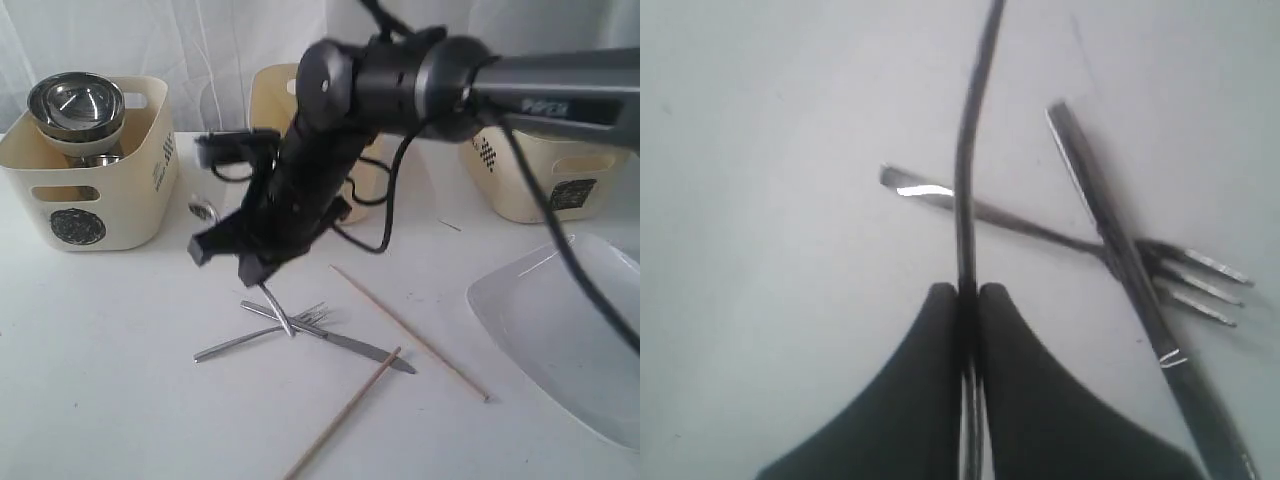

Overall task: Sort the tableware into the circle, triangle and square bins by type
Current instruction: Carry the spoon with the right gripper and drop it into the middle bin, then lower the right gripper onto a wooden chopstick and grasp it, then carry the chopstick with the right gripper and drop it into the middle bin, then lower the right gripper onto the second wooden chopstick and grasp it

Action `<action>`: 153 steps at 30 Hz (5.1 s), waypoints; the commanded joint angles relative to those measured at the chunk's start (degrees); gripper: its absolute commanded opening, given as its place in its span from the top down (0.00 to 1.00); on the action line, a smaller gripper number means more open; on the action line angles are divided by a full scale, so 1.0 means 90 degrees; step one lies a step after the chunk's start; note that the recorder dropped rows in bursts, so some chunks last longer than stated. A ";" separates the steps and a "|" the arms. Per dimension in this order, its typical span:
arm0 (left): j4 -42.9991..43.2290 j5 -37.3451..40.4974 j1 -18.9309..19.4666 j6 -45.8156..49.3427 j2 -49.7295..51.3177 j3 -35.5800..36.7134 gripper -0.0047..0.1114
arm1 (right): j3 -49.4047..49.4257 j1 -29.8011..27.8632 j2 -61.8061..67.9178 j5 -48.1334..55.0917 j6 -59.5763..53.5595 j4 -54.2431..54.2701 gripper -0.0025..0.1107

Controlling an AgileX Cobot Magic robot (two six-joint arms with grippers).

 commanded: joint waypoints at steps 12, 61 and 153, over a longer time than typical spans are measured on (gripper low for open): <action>-0.0011 0.0086 -0.0002 -0.0047 -0.0022 0.0056 0.96 | -0.0430 -0.1694 -0.0113 -0.4543 -0.3224 0.4569 0.98; -0.0011 0.0086 -0.0002 -0.0047 -0.0022 0.0056 0.96 | 0.1802 -0.0423 -0.0312 0.0560 -0.7568 -0.0403 0.60; -0.0011 0.0086 -0.0002 -0.0047 -0.0022 0.0056 0.96 | 0.0169 -0.1269 -0.0769 -0.0347 -0.0336 -0.2300 0.81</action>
